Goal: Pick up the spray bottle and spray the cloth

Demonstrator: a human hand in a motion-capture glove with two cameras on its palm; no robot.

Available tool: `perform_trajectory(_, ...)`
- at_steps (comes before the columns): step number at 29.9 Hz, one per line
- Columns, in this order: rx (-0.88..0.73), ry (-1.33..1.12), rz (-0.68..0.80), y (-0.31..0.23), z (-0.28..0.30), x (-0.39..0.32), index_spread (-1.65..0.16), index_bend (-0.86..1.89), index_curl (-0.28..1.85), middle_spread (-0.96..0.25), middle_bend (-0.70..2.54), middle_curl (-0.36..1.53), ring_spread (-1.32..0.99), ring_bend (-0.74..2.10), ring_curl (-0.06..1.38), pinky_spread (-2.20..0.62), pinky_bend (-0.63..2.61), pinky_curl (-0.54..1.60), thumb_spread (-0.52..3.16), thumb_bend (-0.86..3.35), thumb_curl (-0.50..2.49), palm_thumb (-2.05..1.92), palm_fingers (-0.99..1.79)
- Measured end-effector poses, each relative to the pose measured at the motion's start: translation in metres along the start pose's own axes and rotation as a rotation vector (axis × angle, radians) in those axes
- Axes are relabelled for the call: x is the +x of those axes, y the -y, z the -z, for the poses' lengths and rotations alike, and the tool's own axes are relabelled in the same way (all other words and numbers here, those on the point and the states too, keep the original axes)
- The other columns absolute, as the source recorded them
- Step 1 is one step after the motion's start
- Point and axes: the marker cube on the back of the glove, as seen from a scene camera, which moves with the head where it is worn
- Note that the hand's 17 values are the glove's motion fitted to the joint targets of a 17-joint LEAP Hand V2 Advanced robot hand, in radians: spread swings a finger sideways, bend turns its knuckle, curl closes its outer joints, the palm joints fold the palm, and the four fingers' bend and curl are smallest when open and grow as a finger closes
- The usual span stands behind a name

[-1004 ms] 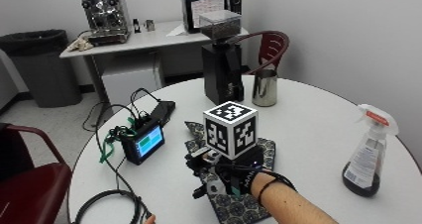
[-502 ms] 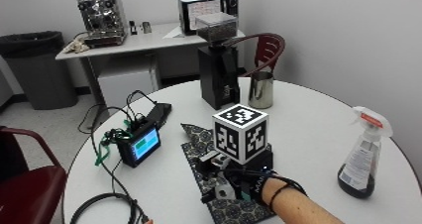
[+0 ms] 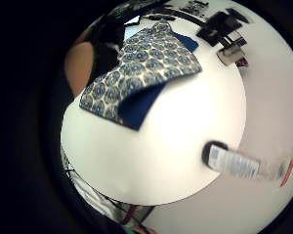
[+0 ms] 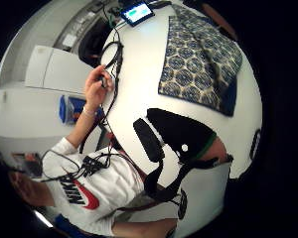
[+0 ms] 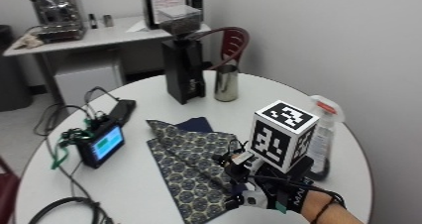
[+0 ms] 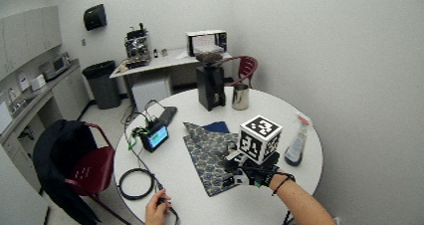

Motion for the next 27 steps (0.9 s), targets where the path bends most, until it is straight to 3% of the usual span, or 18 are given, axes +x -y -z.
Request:
perform_trajectory(10, 0.237, 0.338, 0.036, -0.026, 0.006, 0.034, -0.39, 0.09, 0.15, -0.03, 0.34, 0.34, 0.01, 0.46, 0.30, 0.14, 0.56, 0.32, 1.14, -0.01, 0.23, 0.48, 0.57)
perform_trajectory(14, 0.267, 0.591, -0.079, -0.031, 0.010, 0.082, -0.39, 0.10, 0.15, -0.03, 0.35, 0.35, 0.01, 0.48, 0.31, 0.13, 0.55, 0.33, 1.13, -0.01, 0.24, 0.49, 0.62)
perform_trajectory(22, 0.323, 0.910, -0.252, 0.008, -0.001, 0.154, -0.37, 0.12, 0.18, -0.03, 0.37, 0.36, -0.01, 0.48, 0.33, 0.12, 0.49, 0.33, 1.11, -0.01, 0.26, 0.52, 0.70)
perform_trajectory(27, 0.280, 1.033, -0.195, 0.041, -0.013, 0.168, -0.37, 0.13, 0.20, -0.04, 0.35, 0.37, -0.01, 0.45, 0.33, 0.13, 0.46, 0.33, 1.08, -0.01, 0.27, 0.56, 0.68)
